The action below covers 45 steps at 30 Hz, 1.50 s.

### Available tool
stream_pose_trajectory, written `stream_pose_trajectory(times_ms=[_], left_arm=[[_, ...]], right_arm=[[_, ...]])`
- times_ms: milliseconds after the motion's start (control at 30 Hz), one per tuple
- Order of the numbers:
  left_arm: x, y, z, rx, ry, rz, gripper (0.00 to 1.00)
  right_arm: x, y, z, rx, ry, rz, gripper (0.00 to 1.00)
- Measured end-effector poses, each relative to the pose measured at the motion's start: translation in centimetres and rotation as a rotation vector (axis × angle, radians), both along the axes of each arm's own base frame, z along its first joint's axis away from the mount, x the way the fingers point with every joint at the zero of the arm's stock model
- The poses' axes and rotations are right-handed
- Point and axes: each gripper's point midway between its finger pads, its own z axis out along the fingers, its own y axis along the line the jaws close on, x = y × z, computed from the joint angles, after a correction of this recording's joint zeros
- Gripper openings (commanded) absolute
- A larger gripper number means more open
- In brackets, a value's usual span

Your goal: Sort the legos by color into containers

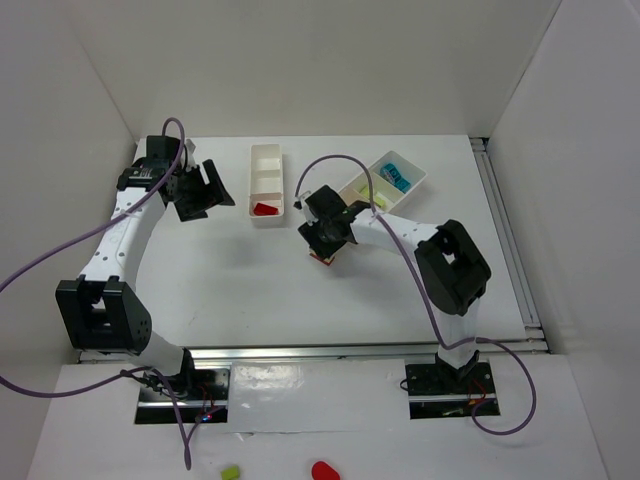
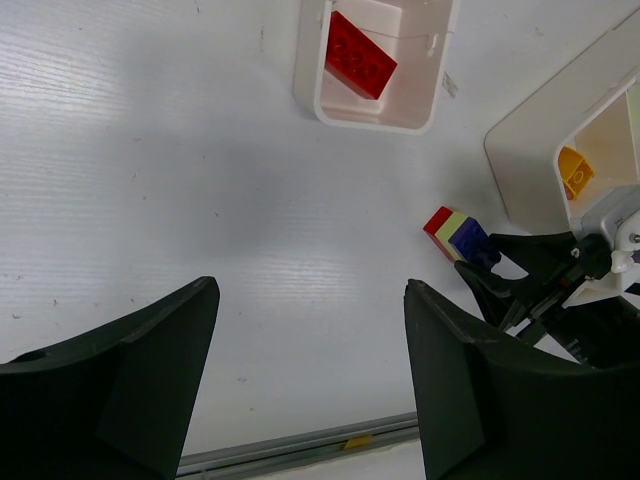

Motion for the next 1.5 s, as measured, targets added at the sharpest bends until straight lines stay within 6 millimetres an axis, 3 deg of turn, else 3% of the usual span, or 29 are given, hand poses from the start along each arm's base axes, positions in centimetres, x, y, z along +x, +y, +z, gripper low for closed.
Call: stream_pose_trajectory(times_ms=[100,300,533,633,733,833,933,1100,1267,1500], left_arm=[[0.0,0.0,0.0,0.000,0.000,-0.001,0.84],[0.0,0.0,0.0,0.000,0.000,-0.001,0.84],[-0.2,-1.0,0.3,-0.036,-0.013,-0.065,0.84],[-0.3,-3.0,1.2,-0.114,-0.052,-0.176,0.84],[-0.5,-6.6,2.4,-0.279,-0.137,-0.356,0.84],[-2.3,-9.4,1.4,-0.426,-0.142,-0.487,0.84],[-4.3,-11.8,0.9,-0.541,-0.143,-0.606,0.84],[-5.9,-14.8,2.7,-0.636,-0.221,-0.784,0.84],[-6.7,-16.6,4.4,-0.686,-0.292,-0.904,0.82],[-7.5,-18.5,3.6,-0.721,-0.262,-0.971,0.78]], right_arm=[[-0.1,-0.1,-0.3,-0.005,0.004,0.000,0.53],[0.1,-0.1,-0.7,-0.010,0.004,-0.004,0.36],[-0.3,0.3,0.0,0.034,0.033,0.000,0.32],[-0.8,0.9,3.0,0.165,0.067,0.014,0.32],[-0.5,0.8,8.4,0.364,0.068,0.016,0.31],[-0.3,0.6,13.5,0.551,0.061,0.032,0.31],[-0.9,1.3,16.7,0.705,0.081,0.077,0.31],[-3.1,2.7,18.2,0.860,0.203,0.150,0.31],[-4.0,3.3,20.1,0.945,0.246,0.214,0.31],[-4.4,3.4,21.4,1.016,0.279,0.249,0.31]])
